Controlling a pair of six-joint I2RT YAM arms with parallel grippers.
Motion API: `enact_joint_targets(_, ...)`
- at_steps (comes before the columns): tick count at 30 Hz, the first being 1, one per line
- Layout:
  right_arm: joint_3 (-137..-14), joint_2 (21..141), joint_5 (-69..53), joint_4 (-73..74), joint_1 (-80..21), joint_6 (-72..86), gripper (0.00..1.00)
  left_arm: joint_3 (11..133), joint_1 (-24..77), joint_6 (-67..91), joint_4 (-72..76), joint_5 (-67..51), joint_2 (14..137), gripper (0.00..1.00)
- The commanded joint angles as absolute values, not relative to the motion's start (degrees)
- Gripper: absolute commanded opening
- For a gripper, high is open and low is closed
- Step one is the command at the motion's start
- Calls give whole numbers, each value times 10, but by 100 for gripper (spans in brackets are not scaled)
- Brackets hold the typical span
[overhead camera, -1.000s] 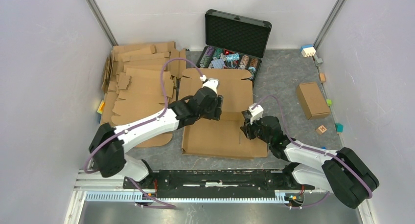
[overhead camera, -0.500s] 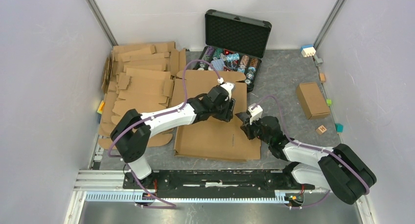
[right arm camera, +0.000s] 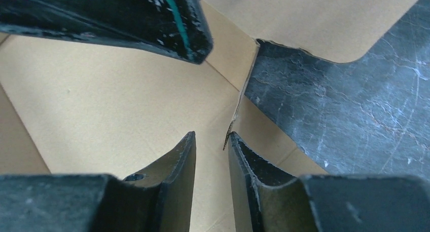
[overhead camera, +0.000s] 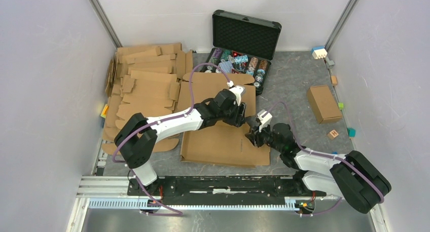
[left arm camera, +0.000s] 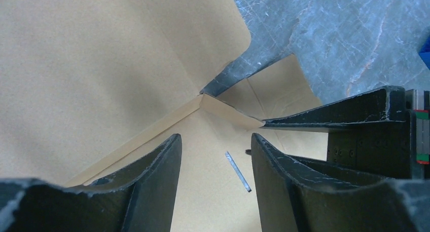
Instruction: Fold the paper box
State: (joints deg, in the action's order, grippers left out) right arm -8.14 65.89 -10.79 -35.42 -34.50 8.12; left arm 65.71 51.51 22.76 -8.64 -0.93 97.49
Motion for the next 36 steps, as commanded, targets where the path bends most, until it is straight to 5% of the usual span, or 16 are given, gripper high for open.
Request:
enact_joint_targets(1,-75,660,-147,-424,-349,84,36,664,515,216,-55,-39,975,59)
enact_joint_targets(22,-98,710,-195,-436,-363,77,33,689,515,205,-80,-68,1023,47)
enact_joint_targets(30,-32,549,-32,-411,-363,57,35,634,515,215,-40,-2,963,49)
enact_joint_targets(34,-11,483,70,-385,-361,61,24,617,515,216,-28,21,946,49)
enact_joint_targets(36,-13,476,142,-361,-361,80,0,612,515,218,-24,22,940,49)
